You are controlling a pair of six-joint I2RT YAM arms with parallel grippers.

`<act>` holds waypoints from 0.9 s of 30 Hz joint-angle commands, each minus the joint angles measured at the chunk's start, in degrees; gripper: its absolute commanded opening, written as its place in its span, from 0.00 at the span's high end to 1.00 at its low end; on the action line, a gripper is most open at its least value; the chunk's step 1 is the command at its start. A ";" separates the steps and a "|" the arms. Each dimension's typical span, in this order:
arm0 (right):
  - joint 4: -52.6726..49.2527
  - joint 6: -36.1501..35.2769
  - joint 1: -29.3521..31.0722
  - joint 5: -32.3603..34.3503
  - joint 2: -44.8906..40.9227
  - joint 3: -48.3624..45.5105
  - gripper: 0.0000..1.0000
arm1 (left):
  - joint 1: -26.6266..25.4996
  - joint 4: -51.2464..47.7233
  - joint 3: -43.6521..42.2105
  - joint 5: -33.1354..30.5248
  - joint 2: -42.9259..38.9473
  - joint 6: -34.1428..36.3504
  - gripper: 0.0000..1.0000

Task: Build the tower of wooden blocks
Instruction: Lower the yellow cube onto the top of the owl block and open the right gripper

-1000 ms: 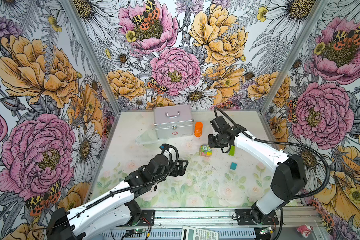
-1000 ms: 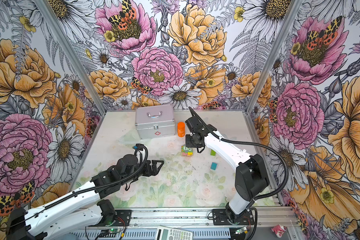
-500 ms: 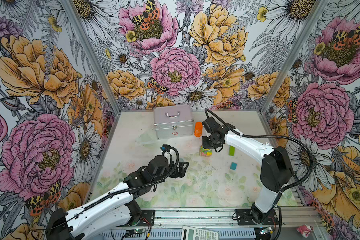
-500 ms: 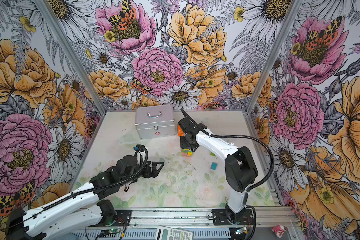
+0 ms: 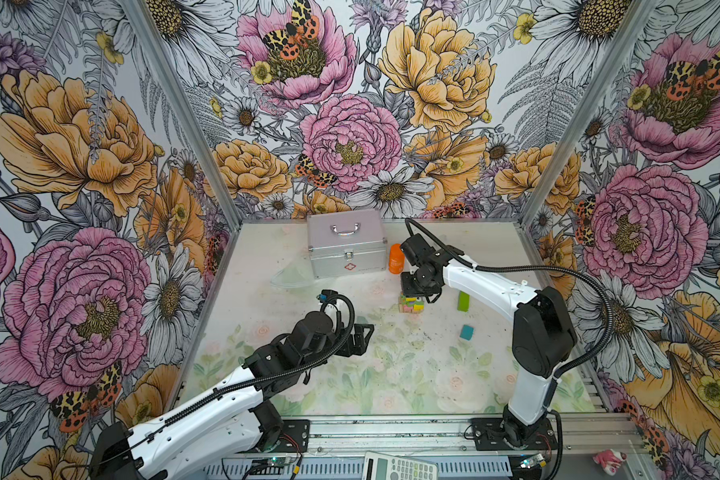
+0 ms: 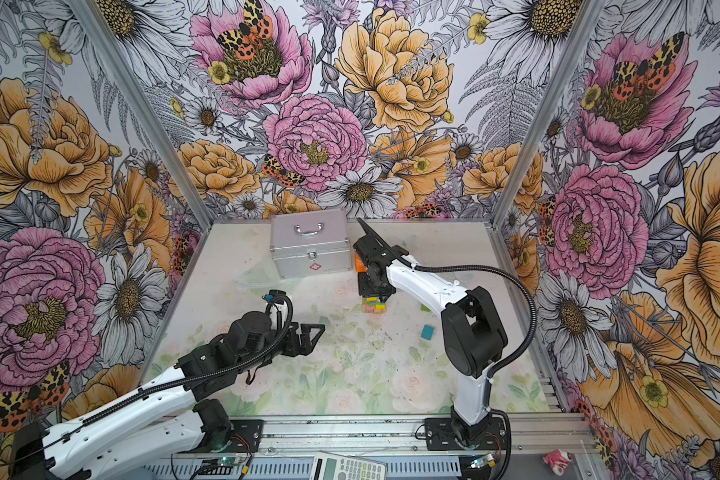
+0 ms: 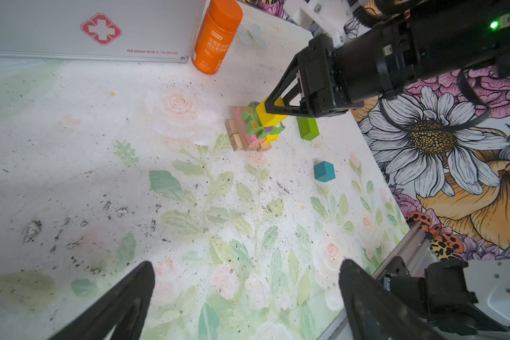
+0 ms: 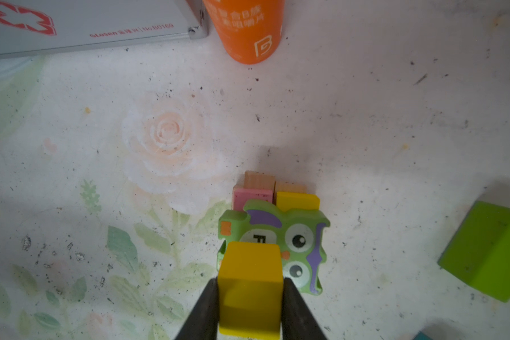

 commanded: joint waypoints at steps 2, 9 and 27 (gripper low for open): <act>-0.12 0.37 0.45 1.00 1.25 2.51 0.65 | 0.71 -0.34 -0.58 0.49 -0.86 1.32 0.01; -0.13 0.28 0.47 0.92 2.17 3.15 0.65 | 1.05 -0.38 -0.84 0.59 -0.94 1.32 0.01; -0.28 0.36 0.47 0.60 2.93 3.58 0.64 | 1.95 -0.64 -1.55 1.10 -2.00 1.40 0.01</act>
